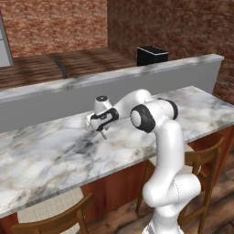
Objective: Organize the utensils by type. Pick up the wooden spoons from the counter and place them in the open cabinet. Then pick up the metallic utensils from the counter and place them in the open drawer.
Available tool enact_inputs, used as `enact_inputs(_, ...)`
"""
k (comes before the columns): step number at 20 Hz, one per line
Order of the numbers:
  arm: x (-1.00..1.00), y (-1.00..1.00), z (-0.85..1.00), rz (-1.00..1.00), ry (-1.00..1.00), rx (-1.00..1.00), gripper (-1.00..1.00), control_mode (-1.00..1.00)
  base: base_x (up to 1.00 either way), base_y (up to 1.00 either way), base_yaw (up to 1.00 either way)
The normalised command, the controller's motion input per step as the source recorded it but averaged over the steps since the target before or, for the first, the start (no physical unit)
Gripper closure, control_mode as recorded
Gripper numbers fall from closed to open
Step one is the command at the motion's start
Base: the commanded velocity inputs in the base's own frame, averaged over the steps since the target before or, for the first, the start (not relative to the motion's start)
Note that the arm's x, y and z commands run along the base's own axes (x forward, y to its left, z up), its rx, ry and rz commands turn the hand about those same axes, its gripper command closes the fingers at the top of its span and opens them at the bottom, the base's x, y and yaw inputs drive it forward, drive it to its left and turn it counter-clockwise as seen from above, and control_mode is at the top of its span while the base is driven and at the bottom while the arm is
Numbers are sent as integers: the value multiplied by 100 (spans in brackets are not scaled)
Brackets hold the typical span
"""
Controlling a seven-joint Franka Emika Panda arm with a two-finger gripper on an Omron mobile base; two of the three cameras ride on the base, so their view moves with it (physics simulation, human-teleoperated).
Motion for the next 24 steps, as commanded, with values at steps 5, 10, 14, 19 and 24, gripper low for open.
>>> enact_inputs(5, 23, 0, -27, 0, -1, 0, -100, -100, 0, 0, 0)
enact_inputs(10, 24, 0, -33, 0, -3, 0, -100, -100, 0, 0, 0)
enact_inputs(14, 14, 0, -37, -1, -4, 0, -100, -100, 0, 0, 0)
enact_inputs(19, 10, 0, -42, -2, -1, 0, 100, -100, 0, 0, 0)
enact_inputs(24, 1, -3, -50, -3, 0, 0, 100, -100, 0, 0, 0)
